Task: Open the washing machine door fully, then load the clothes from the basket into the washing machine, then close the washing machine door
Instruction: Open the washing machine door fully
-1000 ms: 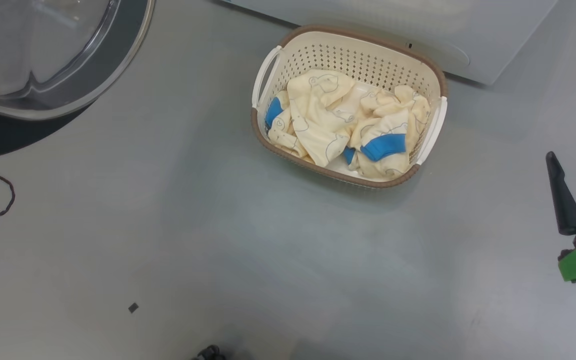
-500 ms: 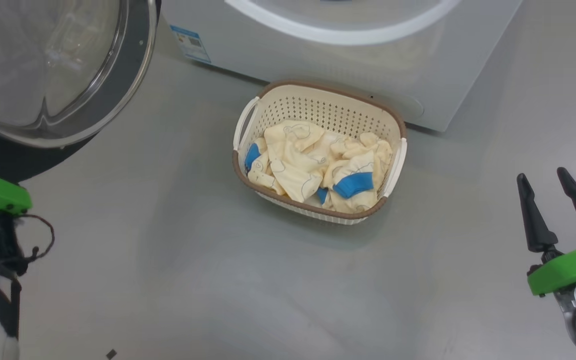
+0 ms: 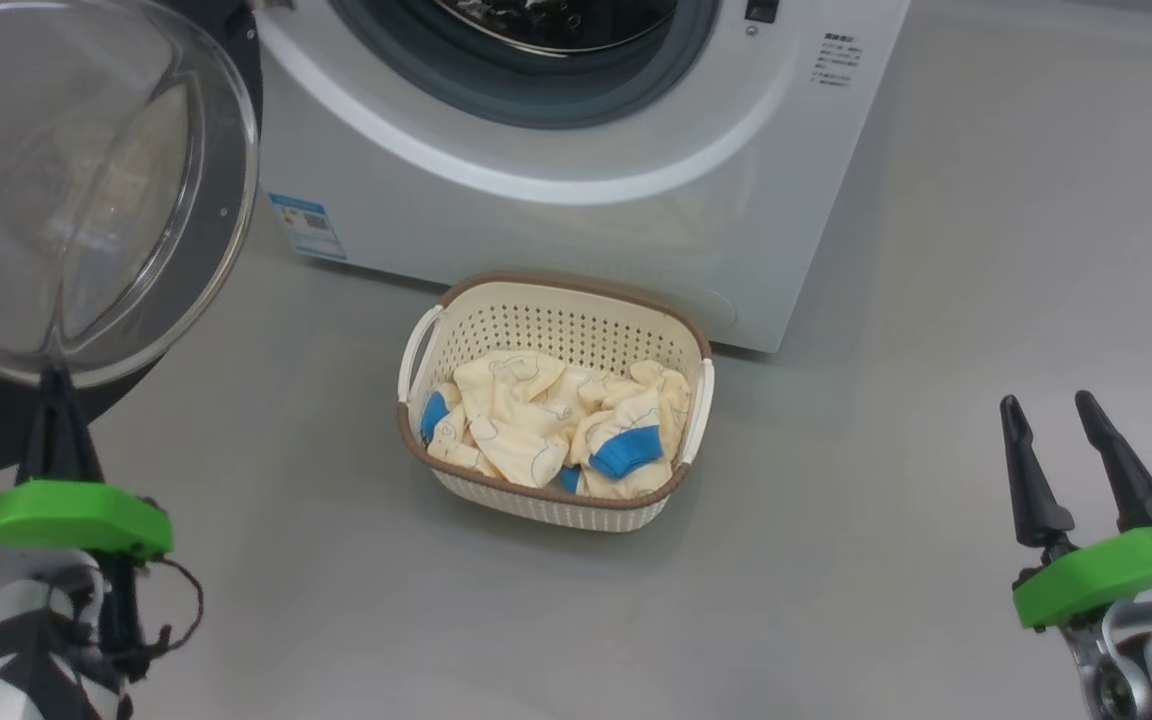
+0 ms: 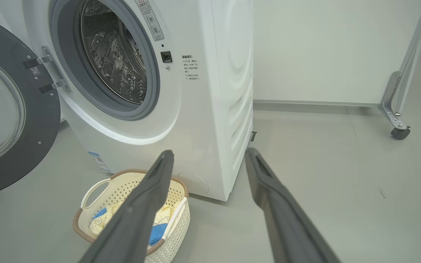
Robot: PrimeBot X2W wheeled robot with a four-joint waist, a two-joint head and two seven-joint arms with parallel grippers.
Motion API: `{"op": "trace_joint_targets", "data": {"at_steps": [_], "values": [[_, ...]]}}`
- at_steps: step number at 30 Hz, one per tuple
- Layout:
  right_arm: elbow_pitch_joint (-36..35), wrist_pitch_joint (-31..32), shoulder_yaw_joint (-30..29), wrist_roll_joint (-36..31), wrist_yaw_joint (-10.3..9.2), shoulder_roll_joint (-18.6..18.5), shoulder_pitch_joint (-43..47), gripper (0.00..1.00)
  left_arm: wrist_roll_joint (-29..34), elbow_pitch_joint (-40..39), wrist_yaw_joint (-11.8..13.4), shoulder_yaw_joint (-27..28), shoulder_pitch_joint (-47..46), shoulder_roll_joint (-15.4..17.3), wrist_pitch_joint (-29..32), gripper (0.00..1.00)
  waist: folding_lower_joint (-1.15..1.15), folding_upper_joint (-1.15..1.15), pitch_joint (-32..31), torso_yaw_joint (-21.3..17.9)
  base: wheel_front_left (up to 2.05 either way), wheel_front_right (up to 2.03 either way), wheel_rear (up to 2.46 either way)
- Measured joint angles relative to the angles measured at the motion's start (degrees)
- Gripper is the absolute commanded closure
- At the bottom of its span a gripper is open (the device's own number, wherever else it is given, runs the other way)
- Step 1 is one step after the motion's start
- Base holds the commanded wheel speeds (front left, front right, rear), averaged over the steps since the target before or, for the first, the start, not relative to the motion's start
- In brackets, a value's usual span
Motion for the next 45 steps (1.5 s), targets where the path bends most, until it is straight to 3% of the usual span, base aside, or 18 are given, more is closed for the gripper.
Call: {"op": "trace_joint_targets", "data": {"at_steps": [5, 21, 33, 34, 35, 36, 45], "values": [[-0.62, 0.00, -0.97, 0.00, 0.00, 1.13, 2.07, 0.00, 0.52, -4.01, 0.05, -2.61, 3.61, -2.19, 0.02, 1.00, 0.00, 0.00, -2.46, -3.13, 0.00, 0.00, 0.00], [-3.18, -0.01, 1.24, -0.25, 0.00, 3.18, 4.22, 0.00, 2.94, -8.27, 0.60, -7.13, 13.09, -4.72, 0.48, 1.00, 0.00, 0.00, -6.75, -11.72, 0.00, 0.00, 0.00], [-3.38, -0.01, 2.43, -0.65, 0.00, 4.19, 5.70, 0.00, 6.06, -9.54, 0.58, -7.32, 16.68, -6.33, 0.43, 1.00, 0.00, 0.00, -8.60, -14.62, 0.00, 0.00, 0.00], [-3.38, -0.01, 2.44, -0.65, 0.00, 4.21, 5.71, 0.00, 6.09, -9.81, 0.58, -7.15, 16.86, -6.57, 0.43, 0.83, 0.00, 0.00, -8.65, -14.68, 0.00, 0.00, 0.00], [-3.38, -0.01, 2.44, -0.66, 0.00, 4.21, 5.72, 0.00, 6.14, -10.05, 0.57, -6.79, 17.09, -6.86, 0.42, 0.51, 0.00, 0.00, -8.71, -14.74, 0.00, 0.00, 0.00], [-3.38, -0.01, 2.45, -0.66, 0.00, 4.22, 5.73, 0.00, 6.16, -10.21, 0.56, -6.51, 17.30, -7.13, 0.42, 0.00, 0.00, 0.00, -8.76, -14.78, 0.00, 0.00, 0.00], [-3.37, -0.01, 2.77, -0.66, 0.00, 4.24, 5.91, 0.00, 7.27, -10.98, 0.00, -5.66, 19.44, -8.33, 0.42, 0.00, 0.01, 0.00, -8.85, -14.92, 0.00, 0.00, 0.00]]}}
